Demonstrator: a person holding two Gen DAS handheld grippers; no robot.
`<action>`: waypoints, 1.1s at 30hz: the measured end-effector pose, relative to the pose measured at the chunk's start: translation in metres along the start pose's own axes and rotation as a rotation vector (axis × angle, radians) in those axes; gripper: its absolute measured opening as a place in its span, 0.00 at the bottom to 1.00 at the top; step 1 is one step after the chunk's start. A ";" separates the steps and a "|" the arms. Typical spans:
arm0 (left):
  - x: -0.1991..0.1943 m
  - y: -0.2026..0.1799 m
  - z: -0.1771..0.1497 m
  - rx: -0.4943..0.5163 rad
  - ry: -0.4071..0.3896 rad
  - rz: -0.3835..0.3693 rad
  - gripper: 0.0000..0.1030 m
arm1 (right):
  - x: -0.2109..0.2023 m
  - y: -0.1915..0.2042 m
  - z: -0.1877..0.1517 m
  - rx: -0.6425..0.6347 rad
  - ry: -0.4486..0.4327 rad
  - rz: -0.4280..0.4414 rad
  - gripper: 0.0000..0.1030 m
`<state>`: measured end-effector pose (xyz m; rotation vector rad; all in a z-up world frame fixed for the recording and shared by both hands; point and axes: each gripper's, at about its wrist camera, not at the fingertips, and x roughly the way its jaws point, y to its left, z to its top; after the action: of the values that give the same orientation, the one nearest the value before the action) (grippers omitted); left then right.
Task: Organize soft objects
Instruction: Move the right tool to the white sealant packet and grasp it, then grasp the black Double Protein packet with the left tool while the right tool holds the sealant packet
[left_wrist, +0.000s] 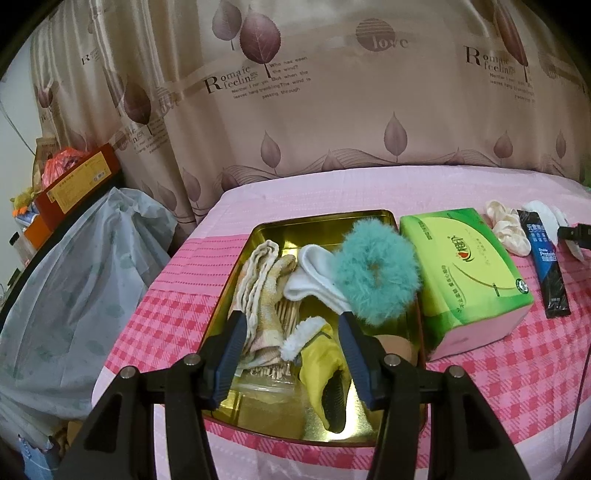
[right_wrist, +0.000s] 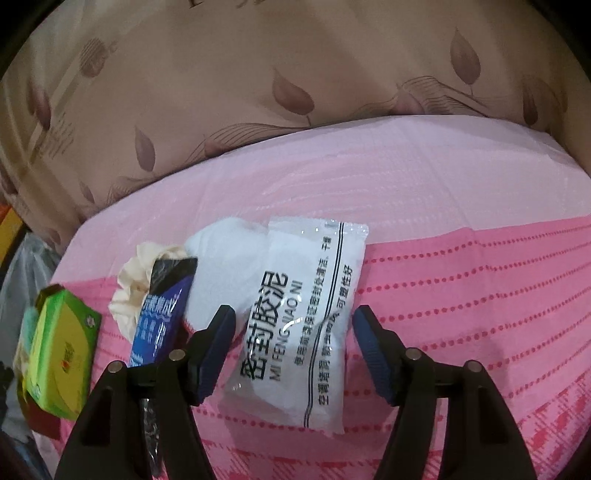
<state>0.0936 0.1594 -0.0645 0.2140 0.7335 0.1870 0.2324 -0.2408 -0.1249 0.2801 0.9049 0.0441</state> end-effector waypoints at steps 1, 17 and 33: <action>0.000 0.000 0.000 0.001 0.000 0.001 0.51 | 0.001 0.000 0.001 0.006 -0.003 -0.001 0.62; -0.033 -0.039 0.023 0.059 -0.043 -0.117 0.52 | -0.009 0.002 -0.018 -0.051 -0.020 -0.071 0.46; -0.025 -0.190 0.055 0.154 0.105 -0.514 0.58 | -0.045 -0.006 -0.063 -0.176 0.006 -0.190 0.46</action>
<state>0.1311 -0.0366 -0.0580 0.1565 0.8850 -0.3506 0.1554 -0.2401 -0.1288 0.0300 0.9236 -0.0511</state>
